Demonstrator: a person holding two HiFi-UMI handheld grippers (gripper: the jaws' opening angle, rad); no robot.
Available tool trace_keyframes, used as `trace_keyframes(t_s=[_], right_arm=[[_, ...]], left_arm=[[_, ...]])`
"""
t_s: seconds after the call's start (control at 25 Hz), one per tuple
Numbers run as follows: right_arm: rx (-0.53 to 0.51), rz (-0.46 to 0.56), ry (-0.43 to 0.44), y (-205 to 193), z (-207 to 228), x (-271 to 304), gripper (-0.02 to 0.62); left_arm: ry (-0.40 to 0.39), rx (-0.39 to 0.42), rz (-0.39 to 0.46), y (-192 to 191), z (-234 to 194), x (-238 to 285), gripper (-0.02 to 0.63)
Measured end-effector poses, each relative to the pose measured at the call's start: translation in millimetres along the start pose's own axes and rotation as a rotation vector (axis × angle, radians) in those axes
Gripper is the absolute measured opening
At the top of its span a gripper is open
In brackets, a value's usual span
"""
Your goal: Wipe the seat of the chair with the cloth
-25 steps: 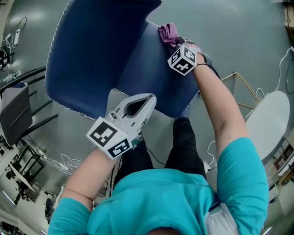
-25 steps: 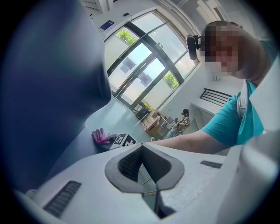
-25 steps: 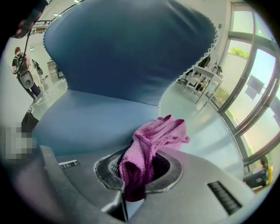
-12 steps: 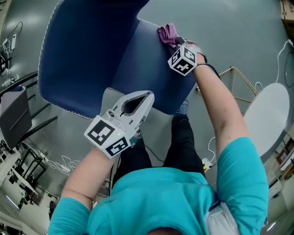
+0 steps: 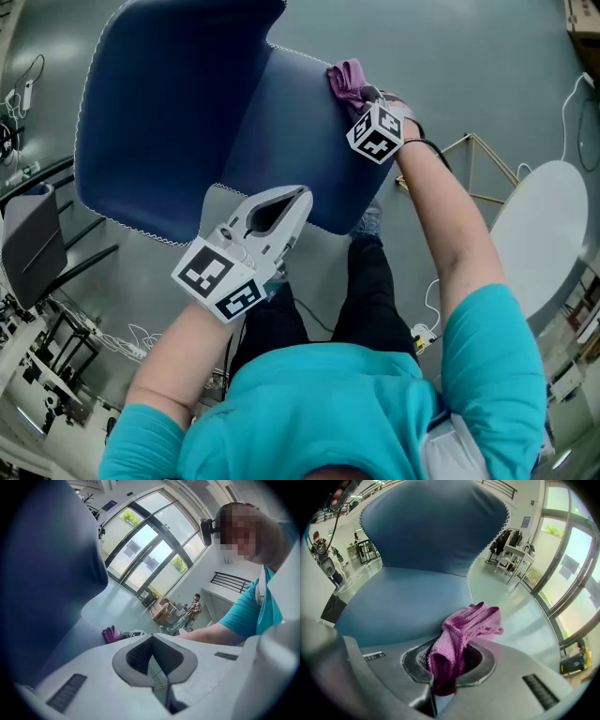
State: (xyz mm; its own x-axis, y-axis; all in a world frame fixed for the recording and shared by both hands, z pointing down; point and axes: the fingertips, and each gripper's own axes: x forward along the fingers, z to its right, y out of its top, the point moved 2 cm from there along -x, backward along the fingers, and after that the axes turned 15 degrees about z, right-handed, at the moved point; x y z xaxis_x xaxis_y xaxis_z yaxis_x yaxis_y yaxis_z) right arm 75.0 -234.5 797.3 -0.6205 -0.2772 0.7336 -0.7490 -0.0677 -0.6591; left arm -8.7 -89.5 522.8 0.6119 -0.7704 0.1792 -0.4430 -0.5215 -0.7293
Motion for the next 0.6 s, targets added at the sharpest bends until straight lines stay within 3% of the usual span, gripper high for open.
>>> trace_keyframes(t_s=[0.6], right_arm=[[0.025, -0.028, -0.01, -31, -4, -24, 0.049]], left_arm=[[0.092, 0.111, 0.019, 10, -19, -8, 0.003]])
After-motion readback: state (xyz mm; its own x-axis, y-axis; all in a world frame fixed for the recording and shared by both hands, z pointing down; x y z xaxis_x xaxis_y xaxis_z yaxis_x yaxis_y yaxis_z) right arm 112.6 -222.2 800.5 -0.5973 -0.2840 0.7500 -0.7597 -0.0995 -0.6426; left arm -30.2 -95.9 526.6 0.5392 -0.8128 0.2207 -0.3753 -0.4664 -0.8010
